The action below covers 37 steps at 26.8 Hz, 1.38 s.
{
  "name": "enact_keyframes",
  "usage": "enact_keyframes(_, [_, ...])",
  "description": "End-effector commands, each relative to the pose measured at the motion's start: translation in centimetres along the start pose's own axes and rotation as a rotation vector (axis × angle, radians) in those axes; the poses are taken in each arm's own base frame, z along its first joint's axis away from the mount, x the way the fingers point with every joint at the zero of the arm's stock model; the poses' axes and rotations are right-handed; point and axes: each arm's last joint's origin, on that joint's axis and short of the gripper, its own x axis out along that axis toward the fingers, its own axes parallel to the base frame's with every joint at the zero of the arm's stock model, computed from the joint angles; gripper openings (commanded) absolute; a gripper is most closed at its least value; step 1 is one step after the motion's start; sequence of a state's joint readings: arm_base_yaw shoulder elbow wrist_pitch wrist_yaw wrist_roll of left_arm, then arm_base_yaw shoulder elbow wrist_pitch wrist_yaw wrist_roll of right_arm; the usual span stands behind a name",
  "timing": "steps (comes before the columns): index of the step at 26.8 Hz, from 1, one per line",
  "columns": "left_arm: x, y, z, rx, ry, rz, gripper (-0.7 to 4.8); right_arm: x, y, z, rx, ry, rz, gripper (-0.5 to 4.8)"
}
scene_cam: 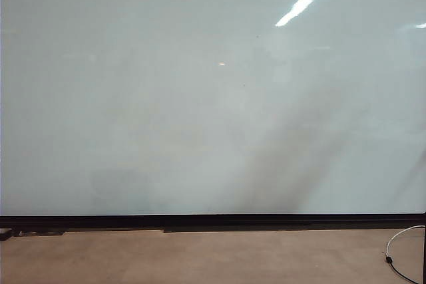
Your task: Pick up the pen on the shelf to the right of the whiteboard and draw a rectangle.
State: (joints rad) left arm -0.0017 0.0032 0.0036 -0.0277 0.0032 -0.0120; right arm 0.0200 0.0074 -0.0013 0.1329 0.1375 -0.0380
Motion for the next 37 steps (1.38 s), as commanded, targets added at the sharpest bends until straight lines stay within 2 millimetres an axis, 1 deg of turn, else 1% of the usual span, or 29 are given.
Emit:
enact_keyframes(1, [0.0, 0.0, 0.2, 0.004, -0.01, 0.0, -0.04, 0.0, -0.2, 0.3, 0.005, -0.015, -0.022, -0.02])
enact_keyframes(16, [0.0, 0.0, 0.2, 0.004, -0.01, 0.0, -0.04, 0.0, -0.6, 0.4, -0.022, -0.022, -0.057, 0.02])
enact_keyframes(19, [0.0, 0.0, 0.2, 0.004, -0.01, 0.0, -0.04, 0.0, -0.6, 0.5, -0.027, -0.028, -0.058, 0.27])
enact_keyframes(25, [0.0, 0.0, 0.2, 0.004, -0.01, 0.0, -0.04, 0.0, -0.6, 0.9, -0.046, -0.038, -0.065, 0.37])
enact_keyframes(28, [0.0, 0.0, 0.2, 0.004, -0.009, 0.0, -0.04, 0.0, -0.6, 0.9, -0.046, -0.035, -0.067, 0.64])
enact_keyframes(32, [0.0, 0.0, 0.2, 0.004, -0.01, 0.0, -0.04, 0.1, -0.6, 0.9, -0.05, -0.022, -0.067, 0.68])
enact_keyframes(35, [0.0, 0.0, 0.2, 0.004, -0.01, 0.0, -0.04, 0.4, -0.7, 1.3, -0.058, -0.008, -0.085, 1.1])
enact_keyframes(37, [0.0, 0.0, 0.2, 0.004, -0.01, 0.0, -0.04, 0.6, -0.7, 1.5, -0.074, -0.008, -0.089, 1.1])
